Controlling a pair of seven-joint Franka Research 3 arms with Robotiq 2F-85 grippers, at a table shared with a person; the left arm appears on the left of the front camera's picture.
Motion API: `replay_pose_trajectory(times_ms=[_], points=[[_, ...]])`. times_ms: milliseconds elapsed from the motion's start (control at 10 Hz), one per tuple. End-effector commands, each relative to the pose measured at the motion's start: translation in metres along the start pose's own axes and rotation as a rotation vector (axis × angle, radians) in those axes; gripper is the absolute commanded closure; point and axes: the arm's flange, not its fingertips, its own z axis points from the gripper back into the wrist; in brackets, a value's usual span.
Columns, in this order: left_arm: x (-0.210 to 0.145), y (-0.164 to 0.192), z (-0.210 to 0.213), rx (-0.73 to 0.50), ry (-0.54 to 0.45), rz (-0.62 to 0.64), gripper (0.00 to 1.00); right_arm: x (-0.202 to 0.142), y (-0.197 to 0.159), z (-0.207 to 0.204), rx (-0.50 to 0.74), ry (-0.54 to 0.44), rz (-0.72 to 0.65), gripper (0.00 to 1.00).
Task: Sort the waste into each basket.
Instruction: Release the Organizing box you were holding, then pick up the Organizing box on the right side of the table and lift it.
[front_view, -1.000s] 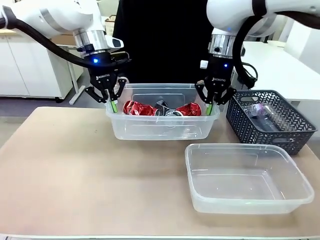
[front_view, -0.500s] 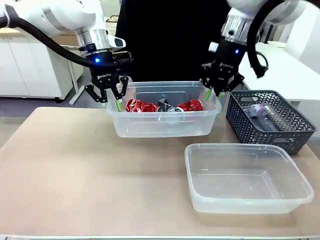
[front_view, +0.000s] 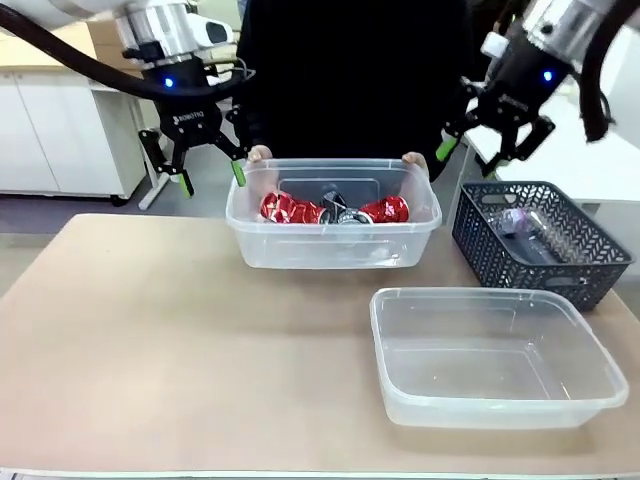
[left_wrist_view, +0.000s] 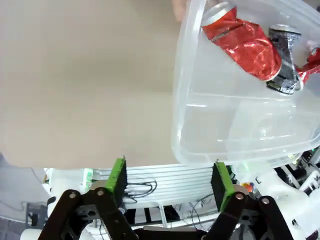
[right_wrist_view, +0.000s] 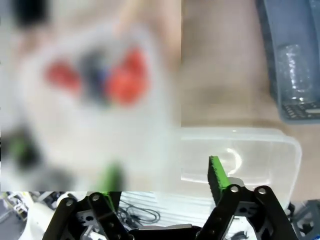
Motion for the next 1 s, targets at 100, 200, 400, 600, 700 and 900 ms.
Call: replay_pose_trajectory(times_ms=[100,200,400,600,700,900], points=[[-0.019,0.019,-0.022,-0.042,-0.074,-0.024,0.00,-0.009,-0.027,-0.014,0.106,-0.021,0.012,0.00],[-0.016,0.024,-0.024,-0.079,-0.088,0.004,0.06,-0.003,-0.010,-0.002,0.022,-0.006,-0.010,0.06],[-0.015,0.009,-0.009,-0.004,-0.043,-0.004,0.06,-0.003,-0.010,-0.002,0.022,-0.006,-0.010,0.06],[-0.015,0.009,-0.009,-0.004,-0.043,-0.004,0.06,-0.003,-0.010,-0.002,0.022,-0.006,-0.010,0.06],[-0.015,0.009,-0.009,-0.004,-0.043,-0.004,0.06,-0.003,-0.010,-0.002,0.022,-0.006,-0.010,0.06],[-0.015,0.009,-0.009,-0.004,-0.043,-0.004,0.06,-0.003,-0.010,-0.002,0.022,-0.006,-0.010,0.06]])
